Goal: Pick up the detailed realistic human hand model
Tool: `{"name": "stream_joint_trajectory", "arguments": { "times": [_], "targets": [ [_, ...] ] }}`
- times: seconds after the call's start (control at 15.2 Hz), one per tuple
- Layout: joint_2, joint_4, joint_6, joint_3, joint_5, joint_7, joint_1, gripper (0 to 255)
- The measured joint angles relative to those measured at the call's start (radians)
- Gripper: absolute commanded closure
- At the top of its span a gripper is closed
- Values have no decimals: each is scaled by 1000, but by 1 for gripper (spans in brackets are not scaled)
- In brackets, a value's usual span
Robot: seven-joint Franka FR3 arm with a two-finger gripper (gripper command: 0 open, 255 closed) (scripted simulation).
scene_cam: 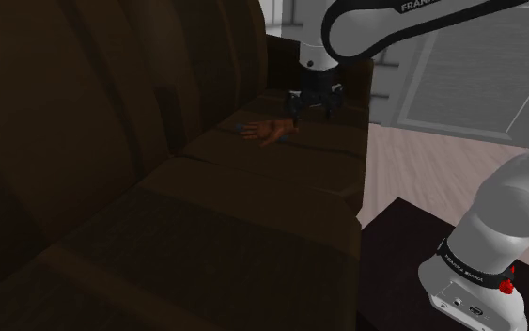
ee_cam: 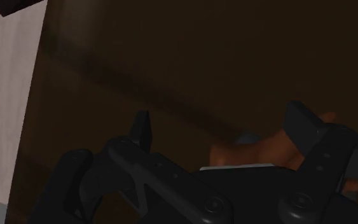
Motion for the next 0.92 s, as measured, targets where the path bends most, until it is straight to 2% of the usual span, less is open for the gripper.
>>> {"name": "stream_joint_trajectory", "arguments": {
  "times": [0.26,0.46,0.59,0.73,0.92],
  "targets": [
    [161,94,54,106,-106,233,-53,0],
    [313,205,57,167,-228,414,-87,0],
    [417,272,53,194,-322,544,-88,0],
    [474,308,48,200,-375,618,-80,0],
    [506,305,71,197,-408,654,-77,0]
  ]
}}
